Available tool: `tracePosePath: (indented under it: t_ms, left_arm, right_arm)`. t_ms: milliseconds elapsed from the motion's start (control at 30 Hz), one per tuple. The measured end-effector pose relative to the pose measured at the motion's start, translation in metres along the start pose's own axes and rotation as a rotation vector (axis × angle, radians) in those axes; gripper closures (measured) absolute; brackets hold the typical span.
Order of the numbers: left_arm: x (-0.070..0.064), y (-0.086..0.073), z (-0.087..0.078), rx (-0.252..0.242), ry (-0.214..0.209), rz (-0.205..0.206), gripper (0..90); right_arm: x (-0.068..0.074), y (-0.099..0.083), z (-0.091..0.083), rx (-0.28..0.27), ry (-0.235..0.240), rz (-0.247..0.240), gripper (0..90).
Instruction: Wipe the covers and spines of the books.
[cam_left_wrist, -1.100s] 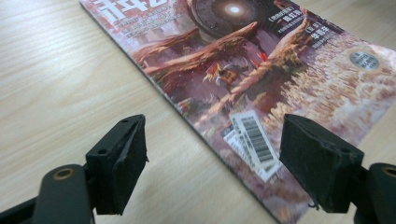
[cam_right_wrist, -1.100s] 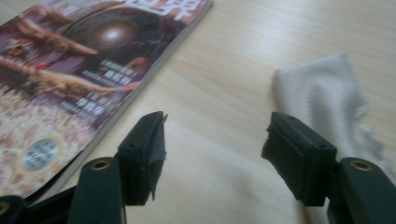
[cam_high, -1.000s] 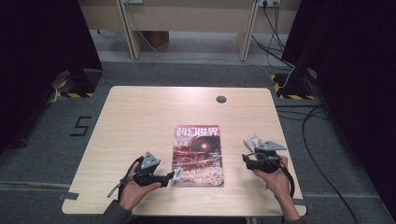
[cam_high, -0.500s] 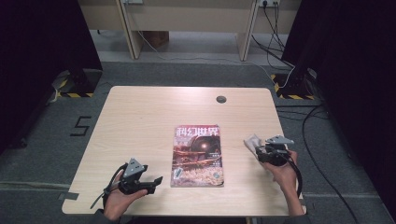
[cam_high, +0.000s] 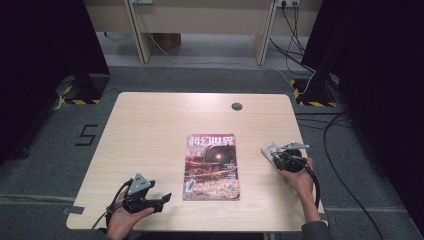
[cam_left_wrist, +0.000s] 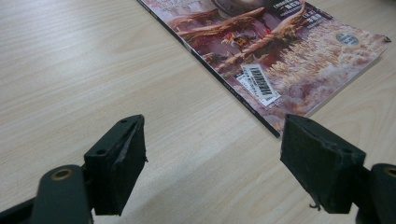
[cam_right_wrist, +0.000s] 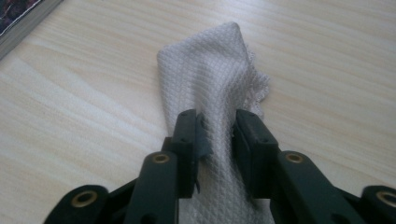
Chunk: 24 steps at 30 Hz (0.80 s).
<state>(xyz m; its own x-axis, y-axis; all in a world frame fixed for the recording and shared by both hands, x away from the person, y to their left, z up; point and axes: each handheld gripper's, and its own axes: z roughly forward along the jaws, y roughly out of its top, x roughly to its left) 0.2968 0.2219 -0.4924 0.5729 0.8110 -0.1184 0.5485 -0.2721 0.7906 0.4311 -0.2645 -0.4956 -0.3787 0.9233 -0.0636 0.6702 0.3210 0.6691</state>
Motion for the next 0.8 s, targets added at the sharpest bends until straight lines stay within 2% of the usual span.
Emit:
tracePosePath:
  t_ms: [200, 333, 533, 633, 767, 800]
  left_arm:
    - [0.000, 0.001, 0.000, 0.000, -0.002, 0.000, 21.9]
    - [0.000, 0.000, 0.001, 0.007, 0.000, 0.000, 21.9]
    - [-0.001, 0.000, 0.002, 0.011, -0.002, 0.004, 21.9]
    - [0.000, 0.000, 0.002, 0.012, 0.000, 0.003, 21.9]
    - [0.001, 0.000, 0.001, 0.008, 0.002, 0.000, 21.9]
    - [0.001, 0.000, 0.001, 0.008, 0.002, 0.000, 21.9]
  right_arm:
    - [0.004, 0.008, 0.008, -0.011, 0.017, -0.023, 74.7]
    - [0.012, 0.017, 0.016, -0.013, 0.024, -0.039, 74.3]
    - [0.023, 0.028, 0.026, -0.020, 0.052, -0.028, 72.2]
    - [0.027, 0.030, 0.027, -0.021, 0.067, -0.045, 69.6]
    - [0.029, 0.032, 0.022, -0.037, 0.060, -0.040, 60.3]
    - [0.029, 0.032, 0.022, -0.037, 0.060, -0.040, 60.3]
